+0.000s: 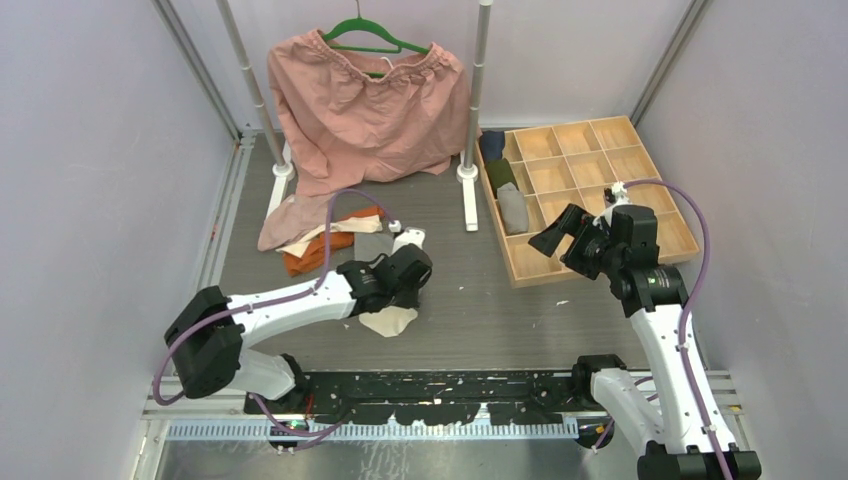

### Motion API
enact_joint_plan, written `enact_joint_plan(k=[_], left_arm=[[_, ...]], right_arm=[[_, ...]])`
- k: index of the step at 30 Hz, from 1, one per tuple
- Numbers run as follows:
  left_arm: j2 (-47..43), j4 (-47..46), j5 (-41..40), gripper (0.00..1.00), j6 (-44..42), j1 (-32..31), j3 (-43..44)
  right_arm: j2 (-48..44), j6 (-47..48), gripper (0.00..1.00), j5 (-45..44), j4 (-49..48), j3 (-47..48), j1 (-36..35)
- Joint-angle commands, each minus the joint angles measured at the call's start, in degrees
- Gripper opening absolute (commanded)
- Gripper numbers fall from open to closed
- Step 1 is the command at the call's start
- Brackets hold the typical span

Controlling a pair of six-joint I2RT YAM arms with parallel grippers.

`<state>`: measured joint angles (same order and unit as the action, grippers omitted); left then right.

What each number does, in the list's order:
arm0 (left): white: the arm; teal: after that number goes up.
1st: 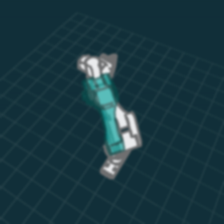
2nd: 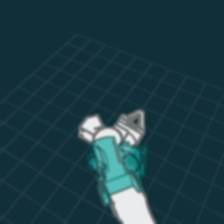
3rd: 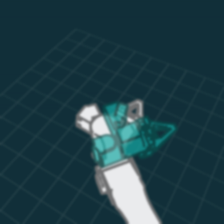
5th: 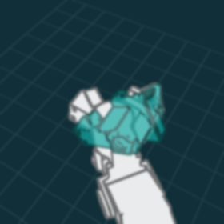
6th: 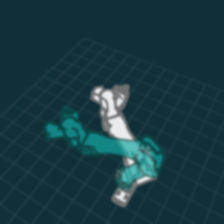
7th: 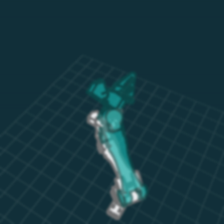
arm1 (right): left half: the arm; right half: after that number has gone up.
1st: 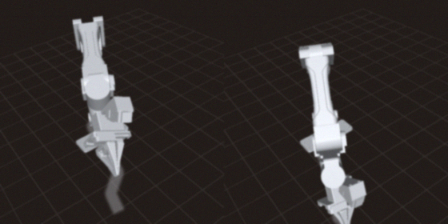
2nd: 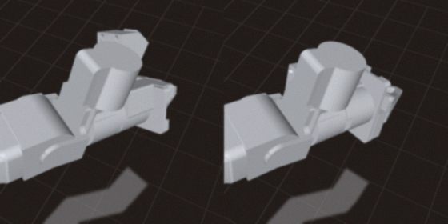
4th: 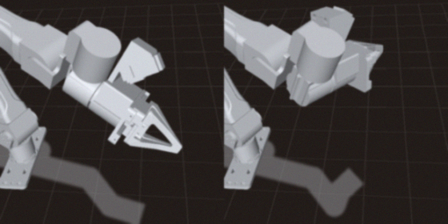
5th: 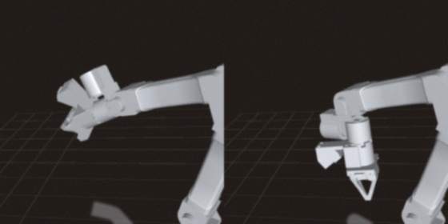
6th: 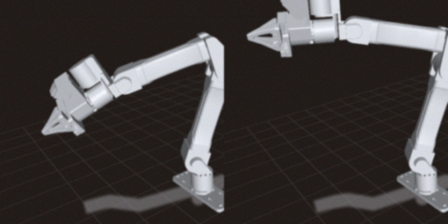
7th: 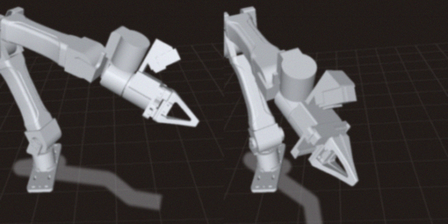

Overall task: Roll the underwear
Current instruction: Pick up the underwear from the center of the board.

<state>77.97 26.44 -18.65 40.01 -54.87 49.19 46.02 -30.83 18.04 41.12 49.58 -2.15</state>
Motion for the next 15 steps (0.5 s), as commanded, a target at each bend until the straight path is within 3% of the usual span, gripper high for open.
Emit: enact_joint_plan(k=[1, 15], left_arm=[[1.94, 0.05, 2.35, 0.01, -1.15, -4.08, 4.52], [0.90, -2.86, 11.70, 0.01, -6.48, -8.38, 14.00]], right_arm=[[-1.52, -3.32, 0.92, -3.13, -3.57, -0.88, -0.04], [-1.26, -2.45, 0.91, 0.26, -3.49, -1.70, -0.04]])
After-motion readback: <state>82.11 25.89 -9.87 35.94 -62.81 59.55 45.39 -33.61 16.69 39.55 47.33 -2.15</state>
